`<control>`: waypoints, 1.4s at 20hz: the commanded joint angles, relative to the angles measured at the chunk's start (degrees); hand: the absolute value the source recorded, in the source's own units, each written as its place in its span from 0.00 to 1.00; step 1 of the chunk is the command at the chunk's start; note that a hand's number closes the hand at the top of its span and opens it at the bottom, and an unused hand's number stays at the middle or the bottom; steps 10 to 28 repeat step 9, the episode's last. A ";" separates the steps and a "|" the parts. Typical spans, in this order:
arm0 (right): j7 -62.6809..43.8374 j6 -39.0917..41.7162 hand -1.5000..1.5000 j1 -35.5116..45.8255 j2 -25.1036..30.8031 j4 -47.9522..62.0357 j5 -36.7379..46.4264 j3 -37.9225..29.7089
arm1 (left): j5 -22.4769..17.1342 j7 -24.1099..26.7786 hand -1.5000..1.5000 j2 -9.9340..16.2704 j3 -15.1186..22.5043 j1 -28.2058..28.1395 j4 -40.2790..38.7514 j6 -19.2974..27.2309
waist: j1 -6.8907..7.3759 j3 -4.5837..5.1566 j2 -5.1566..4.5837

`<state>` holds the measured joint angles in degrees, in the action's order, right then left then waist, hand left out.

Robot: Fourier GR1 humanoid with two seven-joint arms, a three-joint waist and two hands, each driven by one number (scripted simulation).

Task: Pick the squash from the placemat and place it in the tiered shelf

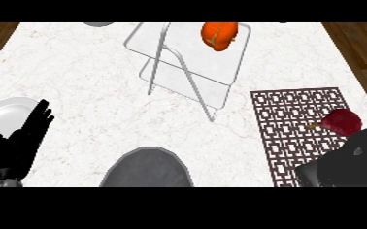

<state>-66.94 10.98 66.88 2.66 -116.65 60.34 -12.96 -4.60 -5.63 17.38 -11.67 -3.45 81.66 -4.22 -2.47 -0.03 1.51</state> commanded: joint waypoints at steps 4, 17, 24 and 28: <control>-11.17 18.51 0.00 -3.34 2.39 -10.82 -5.01 -5.74 | -0.94 -0.75 0.50 0.49 -1.88 -1.79 0.38 0.42 | -3.25 -0.09 1.46; -9.32 23.06 0.00 -6.57 2.40 -17.78 -9.34 -9.38 | -0.16 0.59 0.50 -0.96 -1.67 -3.26 0.13 1.67 | -4.76 0.01 1.91; -9.32 23.06 0.00 -6.57 2.40 -17.78 -9.34 -9.38 | -0.16 0.59 0.50 -0.96 -1.67 -3.26 0.13 1.67 | -4.76 0.01 1.91; -9.32 23.06 0.00 -6.57 2.40 -17.78 -9.34 -9.38 | -0.16 0.59 0.50 -0.96 -1.67 -3.26 0.13 1.67 | -4.76 0.01 1.91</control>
